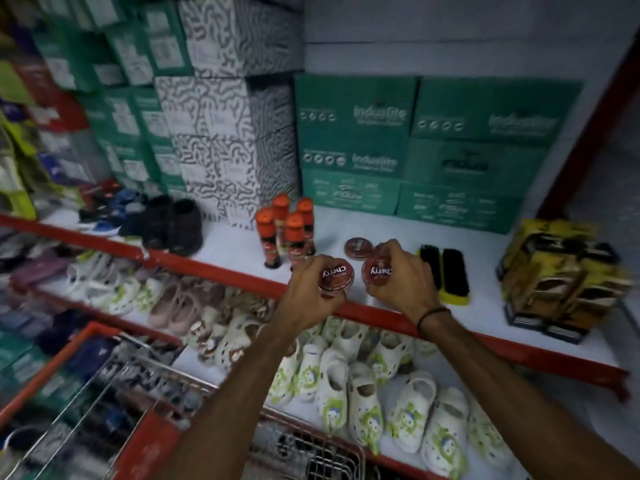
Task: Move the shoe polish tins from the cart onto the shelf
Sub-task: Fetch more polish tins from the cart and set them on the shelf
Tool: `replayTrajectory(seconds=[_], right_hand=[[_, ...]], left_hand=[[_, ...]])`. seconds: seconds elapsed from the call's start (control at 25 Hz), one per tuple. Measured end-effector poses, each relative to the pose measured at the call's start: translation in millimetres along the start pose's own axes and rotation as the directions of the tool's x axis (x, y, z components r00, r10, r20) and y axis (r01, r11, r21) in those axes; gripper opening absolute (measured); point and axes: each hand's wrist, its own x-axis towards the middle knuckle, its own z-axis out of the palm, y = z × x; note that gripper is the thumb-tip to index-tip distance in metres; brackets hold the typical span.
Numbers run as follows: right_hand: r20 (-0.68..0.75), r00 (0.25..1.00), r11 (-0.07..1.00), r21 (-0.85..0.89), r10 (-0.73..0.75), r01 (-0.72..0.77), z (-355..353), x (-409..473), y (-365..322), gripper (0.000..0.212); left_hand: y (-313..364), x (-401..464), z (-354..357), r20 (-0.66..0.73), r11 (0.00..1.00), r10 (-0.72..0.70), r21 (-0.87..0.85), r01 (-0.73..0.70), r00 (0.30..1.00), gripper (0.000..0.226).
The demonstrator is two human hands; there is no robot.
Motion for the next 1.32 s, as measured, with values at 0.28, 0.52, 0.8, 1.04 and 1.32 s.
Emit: replayTrajectory(seconds=[0.28, 0.52, 0.8, 1.04, 1.32], right_hand=[[0.135, 0.99, 0.945, -0.328, 0.033, 0.013, 18, 13, 29, 0.041], [0.162, 0.987, 0.918, -0.391, 0.003, 0.061, 20, 22, 42, 0.043], [0.222, 0.975, 0.908, -0.411, 0.017, 0.078, 23, 30, 45, 0.045], [0.162, 0.987, 0.974, -0.22, -0.012, 0.048, 12, 66, 56, 0.047], [0.335, 0.94, 0.974, -0.225, 0.057, 0.021, 22, 83, 71, 0.047]], left_hand=[[3, 37, 39, 0.245, 0.955, -0.075, 0.296, -0.001, 0.967, 0.039], [-7, 50, 48, 0.295, 0.889, -0.144, 0.457, -0.007, 0.945, 0.061], [-8, 59, 48, 0.307, 0.907, -0.104, 0.419, -0.036, 0.946, 0.048], [-4, 94, 51, 0.328, 0.931, -0.017, 0.349, -0.104, 0.944, 0.047], [-13, 110, 61, 0.399, 0.909, -0.049, 0.397, -0.124, 0.916, 0.052]])
